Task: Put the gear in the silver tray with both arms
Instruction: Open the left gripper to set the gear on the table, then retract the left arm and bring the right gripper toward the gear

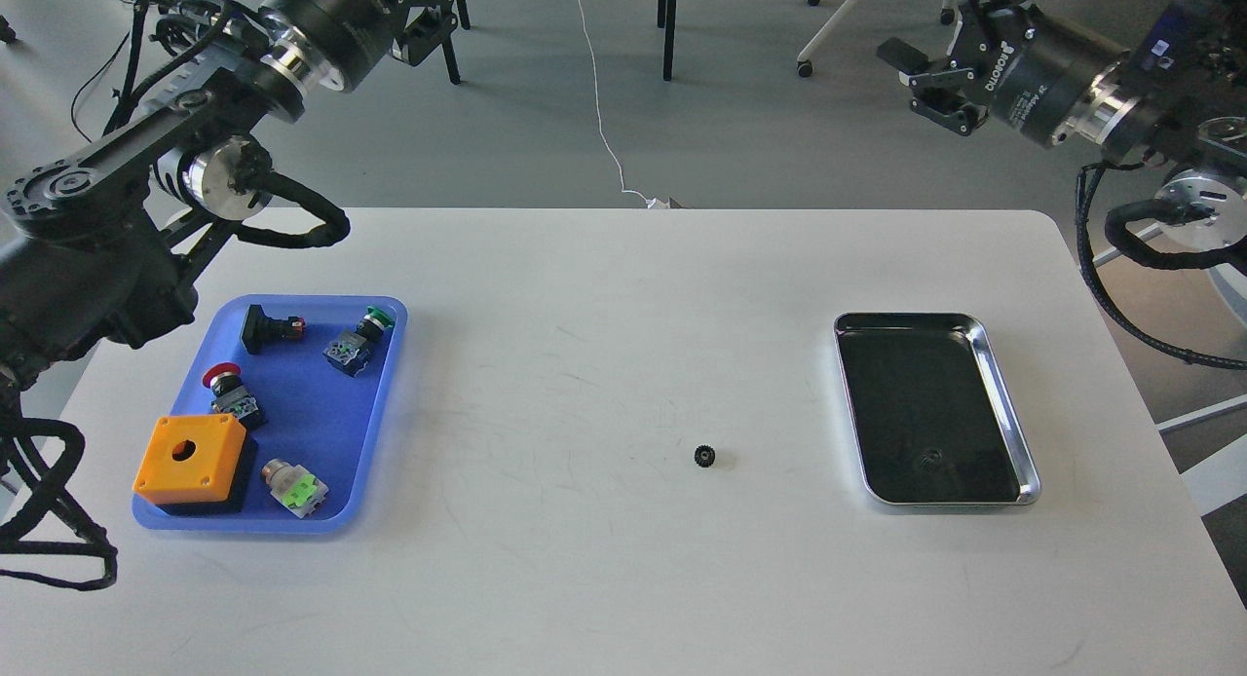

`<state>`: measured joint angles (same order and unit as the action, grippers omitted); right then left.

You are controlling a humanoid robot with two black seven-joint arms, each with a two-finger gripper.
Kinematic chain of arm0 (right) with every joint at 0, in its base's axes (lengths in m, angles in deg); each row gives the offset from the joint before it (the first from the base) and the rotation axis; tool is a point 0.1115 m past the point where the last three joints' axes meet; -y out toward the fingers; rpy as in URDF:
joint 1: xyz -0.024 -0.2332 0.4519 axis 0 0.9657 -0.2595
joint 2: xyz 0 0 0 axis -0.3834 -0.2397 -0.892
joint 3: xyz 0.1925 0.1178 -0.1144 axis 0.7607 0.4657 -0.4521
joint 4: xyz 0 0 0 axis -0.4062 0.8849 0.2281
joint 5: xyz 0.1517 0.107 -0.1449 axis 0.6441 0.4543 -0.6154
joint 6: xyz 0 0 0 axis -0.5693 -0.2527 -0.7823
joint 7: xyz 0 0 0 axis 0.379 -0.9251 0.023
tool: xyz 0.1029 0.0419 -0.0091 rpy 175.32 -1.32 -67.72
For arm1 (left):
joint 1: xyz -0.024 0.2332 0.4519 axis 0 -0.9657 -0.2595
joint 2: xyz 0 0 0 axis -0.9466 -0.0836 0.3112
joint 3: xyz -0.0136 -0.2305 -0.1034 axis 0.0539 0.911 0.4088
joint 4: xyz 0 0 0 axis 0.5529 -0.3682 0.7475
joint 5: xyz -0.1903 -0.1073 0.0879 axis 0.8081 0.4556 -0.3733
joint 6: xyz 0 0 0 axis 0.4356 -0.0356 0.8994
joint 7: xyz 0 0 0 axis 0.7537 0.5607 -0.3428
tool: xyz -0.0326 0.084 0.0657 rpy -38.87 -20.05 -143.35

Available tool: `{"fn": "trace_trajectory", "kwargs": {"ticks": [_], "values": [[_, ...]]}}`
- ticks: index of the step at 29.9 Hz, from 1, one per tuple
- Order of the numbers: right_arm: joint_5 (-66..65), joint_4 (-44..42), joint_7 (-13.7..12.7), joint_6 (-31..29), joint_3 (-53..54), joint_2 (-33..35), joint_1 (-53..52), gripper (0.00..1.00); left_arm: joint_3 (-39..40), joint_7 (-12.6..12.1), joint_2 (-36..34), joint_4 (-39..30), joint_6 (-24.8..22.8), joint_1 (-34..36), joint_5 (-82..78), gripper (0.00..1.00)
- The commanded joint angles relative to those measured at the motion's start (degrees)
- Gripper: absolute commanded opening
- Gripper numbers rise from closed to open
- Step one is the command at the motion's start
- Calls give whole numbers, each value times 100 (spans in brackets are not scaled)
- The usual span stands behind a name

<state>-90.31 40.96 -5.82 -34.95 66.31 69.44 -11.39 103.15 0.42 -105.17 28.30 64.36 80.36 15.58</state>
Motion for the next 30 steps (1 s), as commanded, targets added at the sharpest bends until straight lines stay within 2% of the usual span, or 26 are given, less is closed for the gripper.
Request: {"fn": "trace_trajectory", "kwargs": {"ticks": [1, 6, 8, 14, 20, 30], "values": [[-338, -20, 0, -1, -603, -438, -350, 99, 9, -160, -24, 160, -105, -231, 725, 98], [-909, 15, 0, 34, -1148, -1053, -604, 99, 219, -599, -103, 258, -132, -565, 1051, 98], [-1208, 15, 0, 69, -1481, -1352, -754, 99, 403, -670, -130, 258, -141, -714, 1069, 98], [-2034, 68, 0, 87, -2545, -2371, -1246, 99, 957, -688, -156, 205, -150, -1101, 1069, 98], [-3466, 50, 0, 104, -3548, -3418, -1352, 99, 1239, -688, -270, 170, -220, -1286, 1069, 98], [-3793, 33, 0, 139, -4472, -3489, -1247, 95, 1257, -688, -648, 170, -562, -1357, 1069, 98]]}}
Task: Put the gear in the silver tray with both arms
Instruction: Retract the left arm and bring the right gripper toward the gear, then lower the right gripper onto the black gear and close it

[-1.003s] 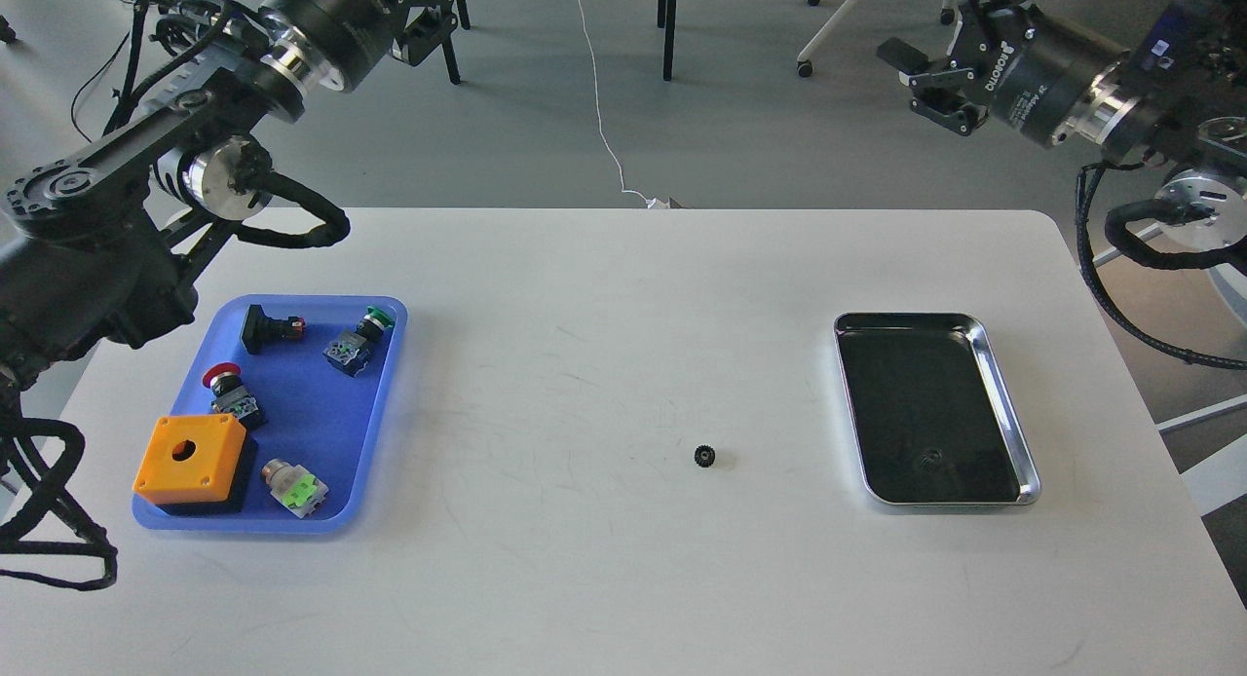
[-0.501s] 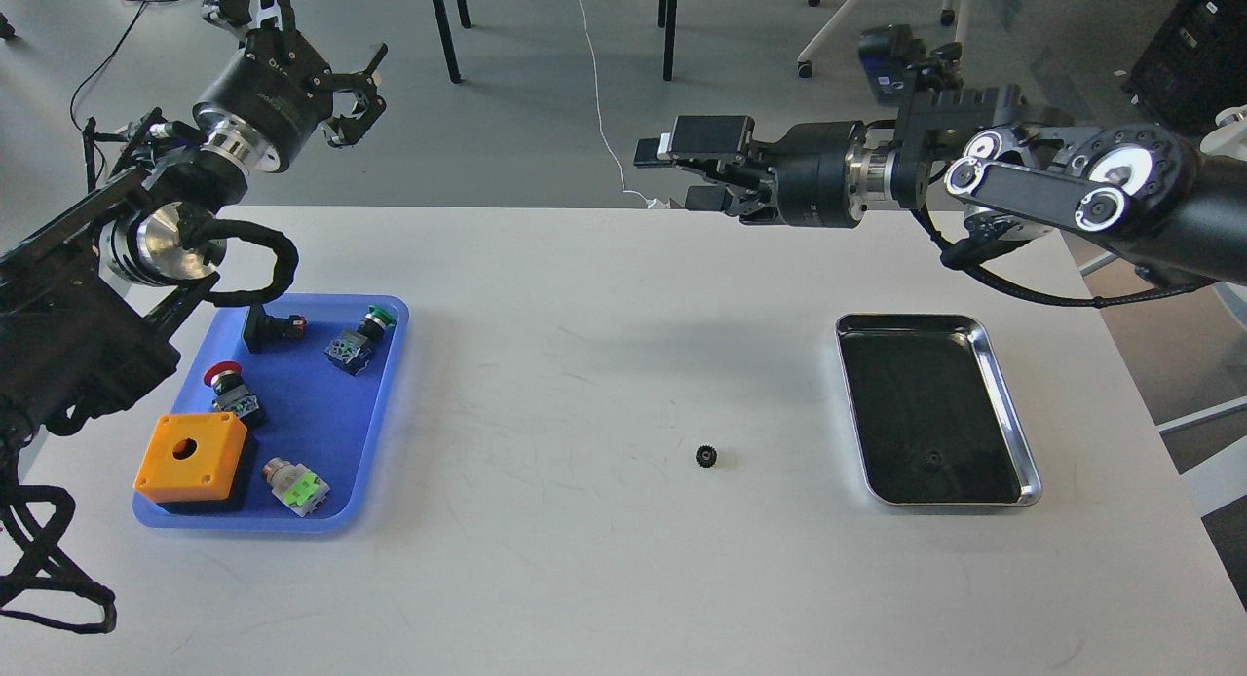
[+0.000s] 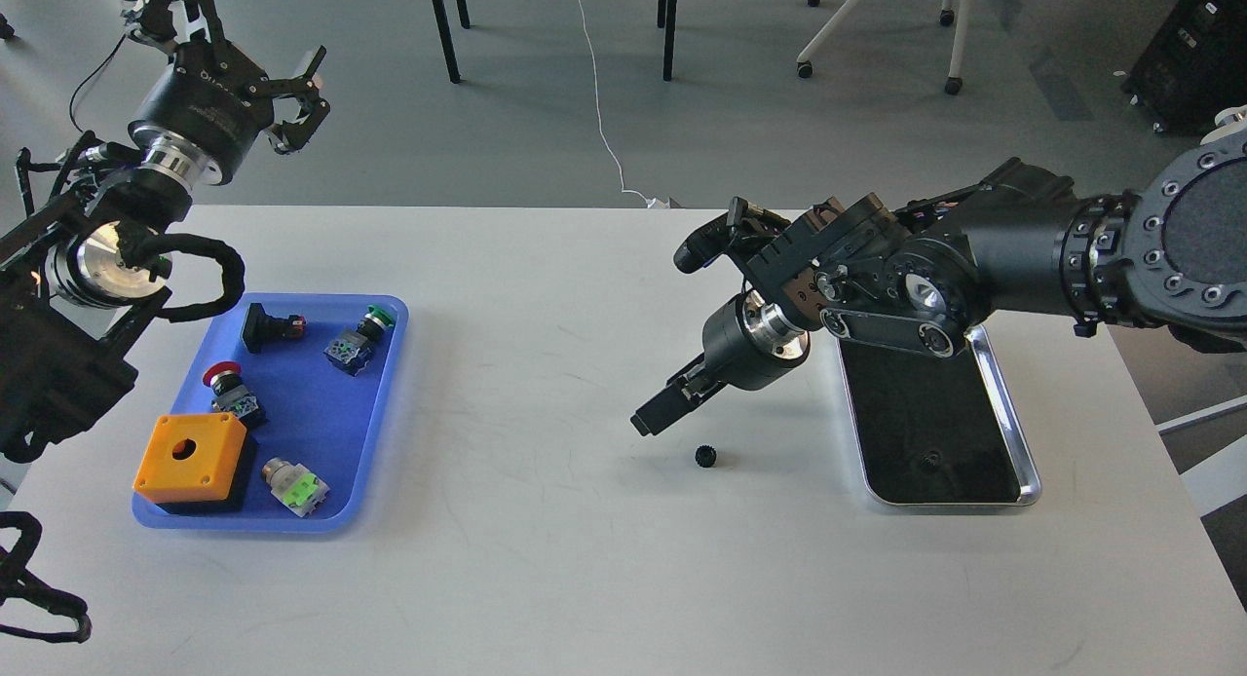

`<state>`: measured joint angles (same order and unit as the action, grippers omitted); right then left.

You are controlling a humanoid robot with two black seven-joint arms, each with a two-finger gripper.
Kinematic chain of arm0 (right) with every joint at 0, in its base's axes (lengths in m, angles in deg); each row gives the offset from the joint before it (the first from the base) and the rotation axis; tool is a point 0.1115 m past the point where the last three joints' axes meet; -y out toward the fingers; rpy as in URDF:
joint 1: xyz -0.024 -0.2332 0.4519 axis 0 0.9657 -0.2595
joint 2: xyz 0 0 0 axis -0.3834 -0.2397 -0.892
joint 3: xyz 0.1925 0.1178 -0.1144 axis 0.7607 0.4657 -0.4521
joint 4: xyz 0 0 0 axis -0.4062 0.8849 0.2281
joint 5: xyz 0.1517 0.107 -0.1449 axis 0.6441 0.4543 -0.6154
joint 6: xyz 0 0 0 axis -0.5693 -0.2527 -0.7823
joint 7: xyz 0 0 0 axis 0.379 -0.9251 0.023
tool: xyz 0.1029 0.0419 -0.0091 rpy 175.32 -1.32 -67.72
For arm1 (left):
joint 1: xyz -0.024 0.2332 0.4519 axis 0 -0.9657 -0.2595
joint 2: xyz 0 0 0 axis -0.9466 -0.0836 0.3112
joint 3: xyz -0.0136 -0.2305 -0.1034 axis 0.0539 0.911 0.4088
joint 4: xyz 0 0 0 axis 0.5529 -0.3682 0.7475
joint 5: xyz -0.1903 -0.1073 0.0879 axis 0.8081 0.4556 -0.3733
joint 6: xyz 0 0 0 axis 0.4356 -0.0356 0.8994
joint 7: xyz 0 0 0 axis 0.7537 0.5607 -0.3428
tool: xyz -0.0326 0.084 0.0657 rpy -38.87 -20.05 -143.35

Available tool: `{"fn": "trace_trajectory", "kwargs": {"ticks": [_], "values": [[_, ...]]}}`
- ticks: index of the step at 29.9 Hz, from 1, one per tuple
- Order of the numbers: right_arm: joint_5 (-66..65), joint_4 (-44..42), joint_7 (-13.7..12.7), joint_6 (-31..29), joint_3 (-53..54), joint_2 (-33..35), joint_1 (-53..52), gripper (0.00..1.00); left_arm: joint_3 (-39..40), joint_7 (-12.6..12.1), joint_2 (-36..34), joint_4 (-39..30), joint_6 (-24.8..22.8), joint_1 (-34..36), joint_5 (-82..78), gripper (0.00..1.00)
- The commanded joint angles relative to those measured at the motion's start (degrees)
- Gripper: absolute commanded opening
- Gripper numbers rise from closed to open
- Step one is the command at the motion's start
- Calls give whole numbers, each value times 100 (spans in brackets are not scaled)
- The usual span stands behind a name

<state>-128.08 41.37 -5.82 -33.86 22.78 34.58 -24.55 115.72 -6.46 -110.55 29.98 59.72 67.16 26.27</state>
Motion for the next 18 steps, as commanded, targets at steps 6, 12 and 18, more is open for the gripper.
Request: {"fn": "trace_trajectory", "kwargs": {"ticks": [6, 12, 18], "values": [[-34, 9, 0, 407, -311, -3, 324, 91, -1, -9, -128, 10, -204, -55, -9, 98], [-34, 18, 0, 619, -382, -3, 447, 76, -1, -9, -111, 10, -204, -81, -9, 98], [-34, 27, 0, 619, -382, -3, 456, 69, -1, -9, -111, 10, -204, -116, -9, 98]]}}
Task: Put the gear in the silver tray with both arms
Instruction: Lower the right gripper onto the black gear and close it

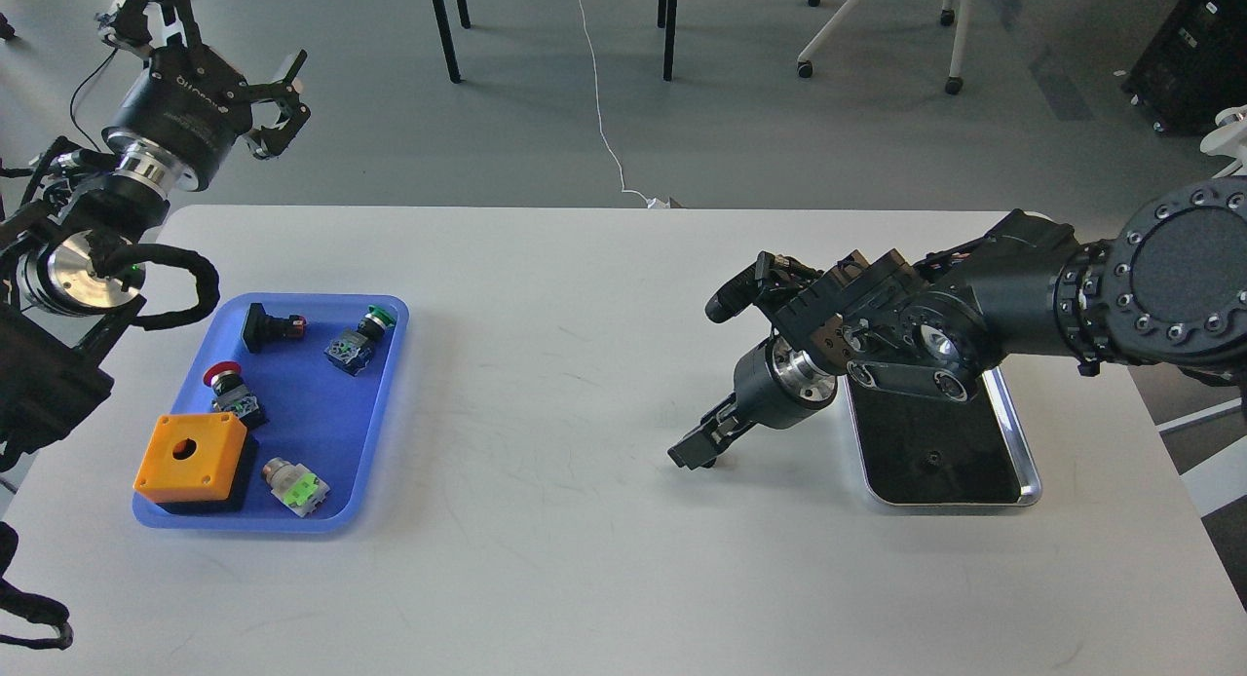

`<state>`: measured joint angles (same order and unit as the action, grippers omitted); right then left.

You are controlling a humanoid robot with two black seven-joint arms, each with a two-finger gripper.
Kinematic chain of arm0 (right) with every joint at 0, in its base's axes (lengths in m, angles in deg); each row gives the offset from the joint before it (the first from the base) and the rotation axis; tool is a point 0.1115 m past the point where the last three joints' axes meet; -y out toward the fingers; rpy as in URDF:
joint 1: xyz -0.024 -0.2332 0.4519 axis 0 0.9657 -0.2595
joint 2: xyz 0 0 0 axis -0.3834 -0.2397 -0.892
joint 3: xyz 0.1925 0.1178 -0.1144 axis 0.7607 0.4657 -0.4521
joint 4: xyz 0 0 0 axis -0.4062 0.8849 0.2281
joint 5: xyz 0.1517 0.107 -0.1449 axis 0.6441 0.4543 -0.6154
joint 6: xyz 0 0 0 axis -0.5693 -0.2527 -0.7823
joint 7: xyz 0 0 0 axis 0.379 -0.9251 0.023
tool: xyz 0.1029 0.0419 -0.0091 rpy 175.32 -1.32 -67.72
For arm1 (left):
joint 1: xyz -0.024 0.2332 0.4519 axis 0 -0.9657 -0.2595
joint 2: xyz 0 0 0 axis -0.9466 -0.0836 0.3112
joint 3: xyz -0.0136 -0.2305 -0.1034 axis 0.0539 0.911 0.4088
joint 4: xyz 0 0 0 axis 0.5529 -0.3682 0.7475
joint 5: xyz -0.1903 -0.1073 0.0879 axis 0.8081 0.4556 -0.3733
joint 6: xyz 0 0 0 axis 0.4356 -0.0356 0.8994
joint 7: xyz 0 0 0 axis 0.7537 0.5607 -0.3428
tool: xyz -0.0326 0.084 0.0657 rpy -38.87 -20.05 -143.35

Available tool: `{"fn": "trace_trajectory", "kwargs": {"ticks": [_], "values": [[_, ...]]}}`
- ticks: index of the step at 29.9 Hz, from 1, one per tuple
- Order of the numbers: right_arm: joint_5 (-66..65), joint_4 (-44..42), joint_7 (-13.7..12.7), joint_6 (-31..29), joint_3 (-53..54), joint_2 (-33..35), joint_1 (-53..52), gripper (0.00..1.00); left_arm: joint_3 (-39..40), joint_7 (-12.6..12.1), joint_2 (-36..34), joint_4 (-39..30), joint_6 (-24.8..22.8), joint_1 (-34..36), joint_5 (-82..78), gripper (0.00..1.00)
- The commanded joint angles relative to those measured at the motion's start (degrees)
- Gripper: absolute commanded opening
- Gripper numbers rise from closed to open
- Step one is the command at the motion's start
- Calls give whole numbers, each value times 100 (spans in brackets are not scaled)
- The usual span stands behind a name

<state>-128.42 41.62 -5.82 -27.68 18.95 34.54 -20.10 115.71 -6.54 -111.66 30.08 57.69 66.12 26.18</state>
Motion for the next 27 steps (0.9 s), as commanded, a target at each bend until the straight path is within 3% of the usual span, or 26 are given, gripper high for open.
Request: {"fn": "trace_trajectory", "kwargs": {"ticks": [1, 27], "values": [[0, 2, 0, 1, 0, 0, 11, 67, 0, 0, 0, 0, -1, -30, 0, 98], [-211, -51, 0, 36, -35, 0, 248, 41, 0, 53, -114, 0, -19, -74, -9, 98]]}}
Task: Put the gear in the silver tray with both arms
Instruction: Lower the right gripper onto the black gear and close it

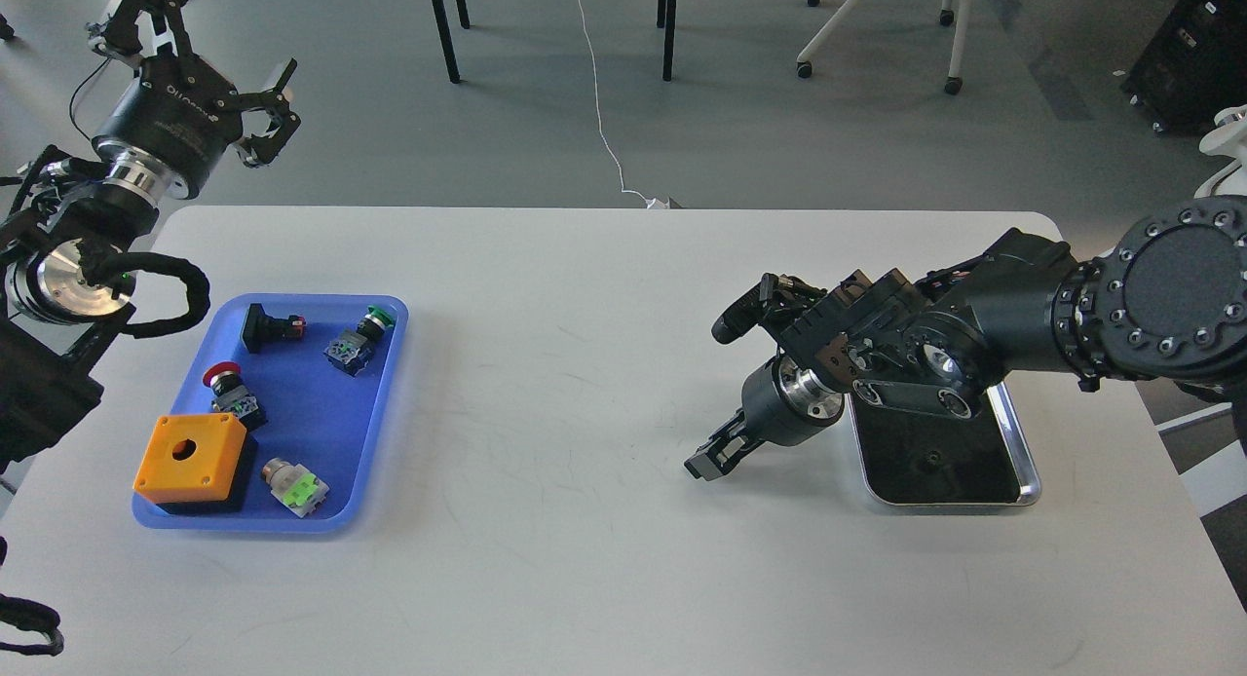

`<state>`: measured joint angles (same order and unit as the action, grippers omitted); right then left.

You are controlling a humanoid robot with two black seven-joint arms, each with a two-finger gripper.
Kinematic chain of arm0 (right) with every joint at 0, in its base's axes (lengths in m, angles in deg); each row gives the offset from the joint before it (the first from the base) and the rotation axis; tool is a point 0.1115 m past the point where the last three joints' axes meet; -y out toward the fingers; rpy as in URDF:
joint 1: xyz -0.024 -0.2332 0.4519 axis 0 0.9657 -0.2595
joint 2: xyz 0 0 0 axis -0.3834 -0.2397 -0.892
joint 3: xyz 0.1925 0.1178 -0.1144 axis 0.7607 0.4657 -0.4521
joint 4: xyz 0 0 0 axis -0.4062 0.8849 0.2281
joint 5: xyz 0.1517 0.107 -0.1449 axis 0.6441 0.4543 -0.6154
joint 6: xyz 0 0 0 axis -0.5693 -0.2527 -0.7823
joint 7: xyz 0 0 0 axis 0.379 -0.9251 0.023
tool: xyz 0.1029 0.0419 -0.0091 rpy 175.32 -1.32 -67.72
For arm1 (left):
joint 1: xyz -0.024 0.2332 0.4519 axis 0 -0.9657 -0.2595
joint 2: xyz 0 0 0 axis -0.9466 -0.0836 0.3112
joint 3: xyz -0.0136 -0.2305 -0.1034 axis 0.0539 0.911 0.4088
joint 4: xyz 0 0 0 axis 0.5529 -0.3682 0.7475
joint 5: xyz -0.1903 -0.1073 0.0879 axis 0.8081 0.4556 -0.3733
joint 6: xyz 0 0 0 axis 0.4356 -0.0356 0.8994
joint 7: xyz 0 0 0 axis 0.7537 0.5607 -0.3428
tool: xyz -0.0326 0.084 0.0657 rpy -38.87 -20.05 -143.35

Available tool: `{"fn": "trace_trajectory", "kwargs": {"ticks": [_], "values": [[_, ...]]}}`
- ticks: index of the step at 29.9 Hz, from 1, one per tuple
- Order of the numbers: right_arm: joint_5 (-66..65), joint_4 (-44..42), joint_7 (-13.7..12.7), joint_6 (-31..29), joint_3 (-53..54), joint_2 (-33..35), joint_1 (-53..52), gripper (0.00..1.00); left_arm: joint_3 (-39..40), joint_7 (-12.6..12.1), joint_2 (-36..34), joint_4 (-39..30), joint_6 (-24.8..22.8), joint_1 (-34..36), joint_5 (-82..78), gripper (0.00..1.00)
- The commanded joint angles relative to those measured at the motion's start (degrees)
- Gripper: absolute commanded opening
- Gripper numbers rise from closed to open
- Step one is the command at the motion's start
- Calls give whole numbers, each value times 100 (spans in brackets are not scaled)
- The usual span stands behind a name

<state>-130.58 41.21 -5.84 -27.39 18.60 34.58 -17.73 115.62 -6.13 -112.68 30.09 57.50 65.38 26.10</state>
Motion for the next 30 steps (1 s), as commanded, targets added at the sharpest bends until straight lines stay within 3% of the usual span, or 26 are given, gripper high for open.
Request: {"fn": "trace_trajectory", "kwargs": {"ticks": [1, 4, 12, 30], "values": [[5, -10, 2, -2, 18, -4, 11, 39, 9, 11, -4, -1, 0, 0, 0, 98], [5, -10, 2, -2, 18, -4, 11, 31, 9, 11, -12, -1, 0, 0, 0, 98], [-4, -10, 2, -2, 0, -4, 2, 24, 9, 20, -12, -1, 0, 0, 8, 98], [23, 349, 2, -28, 0, -4, -524, 21, 9, 20, -126, 8, 0, 0, 8, 98]]}}
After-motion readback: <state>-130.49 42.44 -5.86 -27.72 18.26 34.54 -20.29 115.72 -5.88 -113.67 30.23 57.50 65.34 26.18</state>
